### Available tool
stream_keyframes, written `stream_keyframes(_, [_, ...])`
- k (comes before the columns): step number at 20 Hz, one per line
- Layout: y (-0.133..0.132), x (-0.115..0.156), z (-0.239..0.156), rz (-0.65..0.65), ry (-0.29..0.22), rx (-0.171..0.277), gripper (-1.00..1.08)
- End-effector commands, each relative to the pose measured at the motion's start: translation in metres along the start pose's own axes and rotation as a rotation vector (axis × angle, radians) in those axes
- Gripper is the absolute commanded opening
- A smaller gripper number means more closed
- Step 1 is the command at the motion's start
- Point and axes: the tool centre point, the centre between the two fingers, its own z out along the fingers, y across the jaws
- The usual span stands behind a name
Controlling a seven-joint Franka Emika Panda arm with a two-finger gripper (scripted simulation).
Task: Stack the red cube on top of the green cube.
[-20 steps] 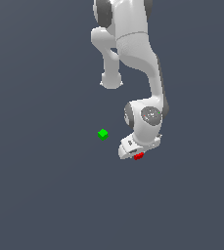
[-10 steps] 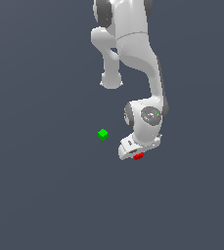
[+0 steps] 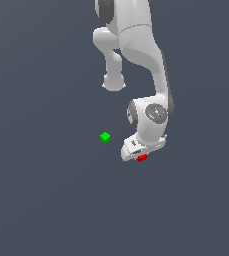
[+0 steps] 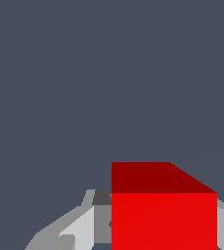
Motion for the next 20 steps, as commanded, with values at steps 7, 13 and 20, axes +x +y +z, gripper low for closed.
stream_keyframes(7, [0.0,0.0,-0.057,-0.001,0.002,-0.001,-1.0])
stream_keyframes(13, [0.0,0.001,-0.077,-0.001,0.003,0.0,-1.0])
stream_keyframes(20, [0.001,-0.002,-0.076,-0.001,0.004,0.0,-1.0])
